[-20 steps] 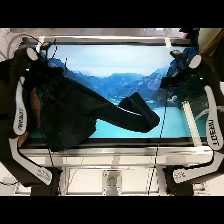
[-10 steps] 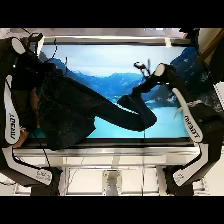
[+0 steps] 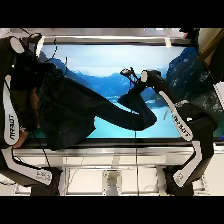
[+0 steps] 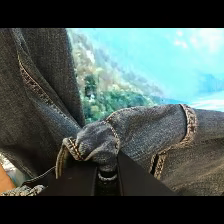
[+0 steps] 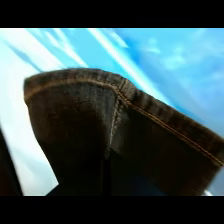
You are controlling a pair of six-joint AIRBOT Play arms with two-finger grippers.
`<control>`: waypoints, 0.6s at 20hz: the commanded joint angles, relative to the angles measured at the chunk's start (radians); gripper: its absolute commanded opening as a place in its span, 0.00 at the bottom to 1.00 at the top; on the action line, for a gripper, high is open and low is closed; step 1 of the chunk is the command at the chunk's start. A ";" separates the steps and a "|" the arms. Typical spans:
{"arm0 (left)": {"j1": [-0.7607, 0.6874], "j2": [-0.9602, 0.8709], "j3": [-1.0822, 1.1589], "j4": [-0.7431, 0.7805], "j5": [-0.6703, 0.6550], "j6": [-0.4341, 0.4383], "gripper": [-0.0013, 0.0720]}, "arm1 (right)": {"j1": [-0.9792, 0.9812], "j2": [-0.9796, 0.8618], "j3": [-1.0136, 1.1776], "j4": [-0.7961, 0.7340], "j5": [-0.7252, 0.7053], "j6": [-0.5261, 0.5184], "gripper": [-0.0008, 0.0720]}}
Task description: Fold the clothes and pants, and hang the long-sleeved shirts on hangers.
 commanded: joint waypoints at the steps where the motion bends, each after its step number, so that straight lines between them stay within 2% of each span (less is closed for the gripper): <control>1: 0.007 0.033 0.002 0.035 0.016 0.000 0.07 | -0.090 0.033 0.137 -0.157 0.176 0.054 0.04; 5: 0.029 0.138 0.009 0.182 0.097 -0.091 0.07 | -0.312 0.229 0.295 -0.158 0.238 0.130 0.04; 8: 0.037 0.199 0.009 0.181 0.155 -0.132 0.07 | -0.459 0.381 0.304 -0.157 0.270 0.132 0.04; 12: 0.040 0.186 0.006 0.185 0.148 -0.166 0.07 | -0.599 0.444 0.302 -0.106 0.302 0.149 0.04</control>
